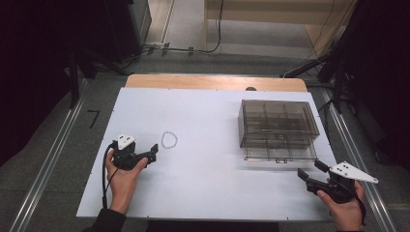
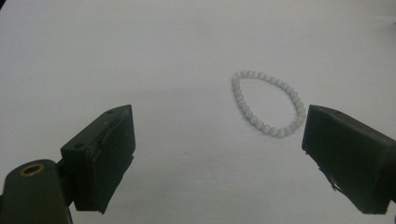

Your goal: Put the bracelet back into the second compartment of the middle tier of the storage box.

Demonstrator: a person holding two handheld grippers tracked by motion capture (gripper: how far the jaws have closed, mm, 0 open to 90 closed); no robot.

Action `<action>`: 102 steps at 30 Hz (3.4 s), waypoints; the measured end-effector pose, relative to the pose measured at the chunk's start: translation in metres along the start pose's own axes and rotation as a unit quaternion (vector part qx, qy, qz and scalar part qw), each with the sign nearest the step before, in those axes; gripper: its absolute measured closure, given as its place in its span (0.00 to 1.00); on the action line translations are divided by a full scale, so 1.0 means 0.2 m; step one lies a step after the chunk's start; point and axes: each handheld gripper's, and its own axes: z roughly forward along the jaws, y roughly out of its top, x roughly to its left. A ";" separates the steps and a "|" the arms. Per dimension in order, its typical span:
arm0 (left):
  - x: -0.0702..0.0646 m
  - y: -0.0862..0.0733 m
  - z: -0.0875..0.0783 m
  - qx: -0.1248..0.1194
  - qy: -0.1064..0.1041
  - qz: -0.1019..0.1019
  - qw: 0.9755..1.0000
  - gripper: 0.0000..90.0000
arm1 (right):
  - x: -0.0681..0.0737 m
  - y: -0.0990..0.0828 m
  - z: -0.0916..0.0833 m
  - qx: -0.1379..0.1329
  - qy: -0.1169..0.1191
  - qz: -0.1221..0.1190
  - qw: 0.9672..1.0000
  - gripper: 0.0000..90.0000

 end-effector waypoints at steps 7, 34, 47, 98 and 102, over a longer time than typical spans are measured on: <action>-0.02 0.02 0.03 0.002 0.003 0.005 1.000 0.11 | 0.00 0.00 0.00 0.001 0.001 0.000 1.000 0.25; -0.09 0.07 0.12 0.010 0.001 0.016 1.000 0.15 | 0.00 0.00 0.00 0.002 0.000 0.000 1.000 0.25; -0.10 0.08 0.17 0.020 0.004 0.017 1.000 0.19 | 0.00 0.00 0.01 0.004 0.002 -0.002 1.000 0.25; -0.13 0.07 0.27 0.077 0.022 0.043 0.996 0.59 | 0.00 0.00 0.02 0.011 0.011 -0.004 1.000 0.26; -0.14 0.07 0.27 0.077 0.028 0.048 0.995 0.59 | 0.00 0.00 0.02 0.011 0.011 -0.003 1.000 0.26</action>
